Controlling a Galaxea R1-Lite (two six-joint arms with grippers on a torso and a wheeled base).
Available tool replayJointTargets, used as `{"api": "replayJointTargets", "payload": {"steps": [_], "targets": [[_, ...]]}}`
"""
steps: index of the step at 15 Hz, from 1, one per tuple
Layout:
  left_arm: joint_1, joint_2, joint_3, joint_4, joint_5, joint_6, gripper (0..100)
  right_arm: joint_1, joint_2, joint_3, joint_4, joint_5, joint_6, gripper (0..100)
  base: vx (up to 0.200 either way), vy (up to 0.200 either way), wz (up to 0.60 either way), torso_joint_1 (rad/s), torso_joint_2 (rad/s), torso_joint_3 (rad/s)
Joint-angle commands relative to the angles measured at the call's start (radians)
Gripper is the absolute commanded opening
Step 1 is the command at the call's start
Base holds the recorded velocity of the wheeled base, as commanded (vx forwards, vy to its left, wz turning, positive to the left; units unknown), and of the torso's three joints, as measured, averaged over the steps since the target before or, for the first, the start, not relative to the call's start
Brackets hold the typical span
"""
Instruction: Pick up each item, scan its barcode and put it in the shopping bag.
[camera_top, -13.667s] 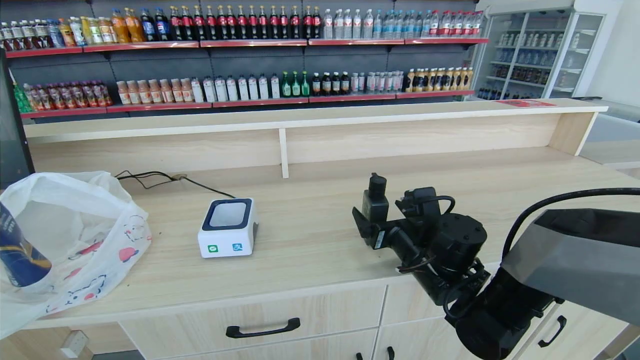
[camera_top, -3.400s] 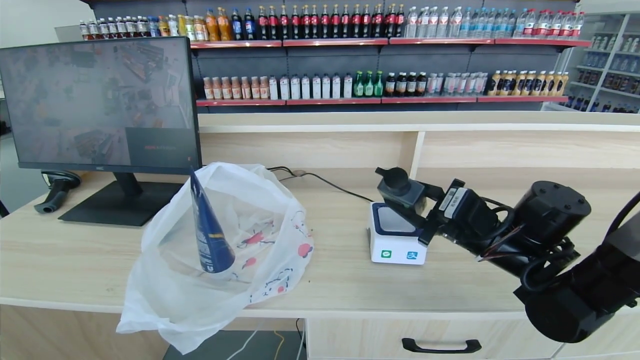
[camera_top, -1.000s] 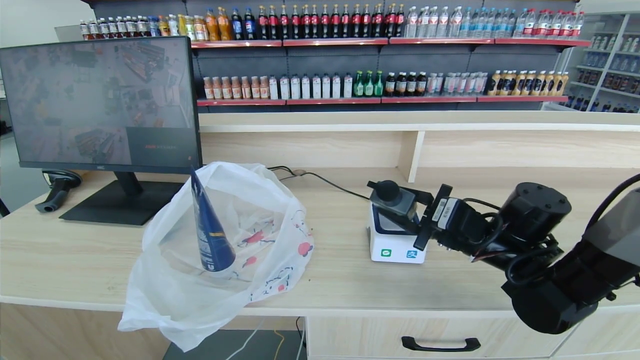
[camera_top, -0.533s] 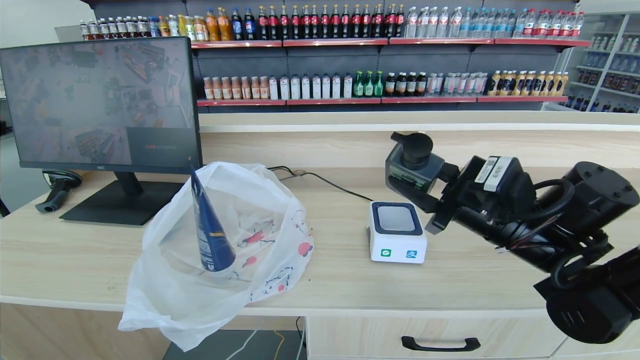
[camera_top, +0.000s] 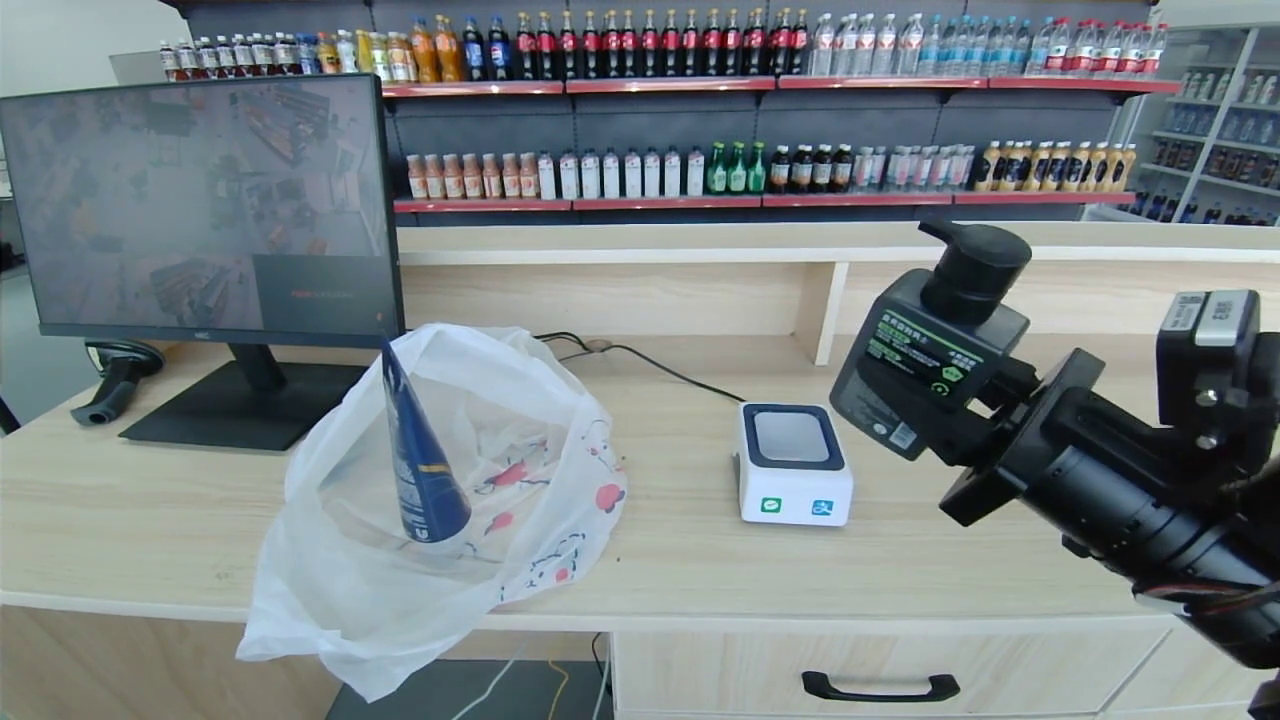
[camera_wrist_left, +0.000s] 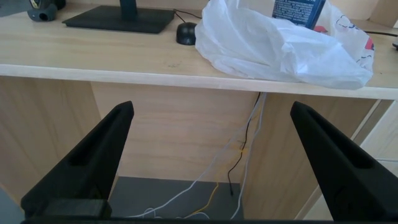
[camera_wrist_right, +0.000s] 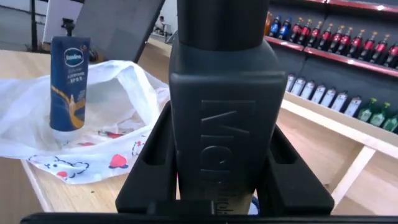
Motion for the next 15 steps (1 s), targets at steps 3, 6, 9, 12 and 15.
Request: {"api": "replayJointTargets", "payload": {"steps": [3, 6, 9, 12, 15], "targets": [[0.0, 0.0, 0.0, 0.0, 0.001, 0.0, 100, 0.052, -0.048, 0.048, -0.001, -0.04, 0.069, 0, 0.0, 0.0, 0.0, 0.0, 0.0, 0.0], [0.0, 0.0, 0.0, 0.0, 0.001, 0.0, 100, 0.064, -0.054, 0.082, -0.001, -0.085, 0.078, 0, 0.0, 0.0, 0.0, 0.0, 0.0, 0.0], [0.0, 0.0, 0.0, 0.0, 0.001, 0.0, 100, 0.066, -0.065, 0.112, -0.001, -0.104, 0.083, 0, 0.0, 0.0, 0.0, 0.0, 0.0, 0.0], [0.0, 0.0, 0.0, 0.0, 0.001, 0.0, 100, 0.055, -0.04, 0.109, -0.001, -0.109, 0.077, 0, 0.0, 0.0, 0.0, 0.0, 0.0, 0.0], [0.0, 0.0, 0.0, 0.0, 0.001, 0.0, 100, 0.047, -0.034, 0.105, -0.001, -0.109, 0.083, 0, 0.0, 0.0, 0.0, 0.0, 0.0, 0.0]]}}
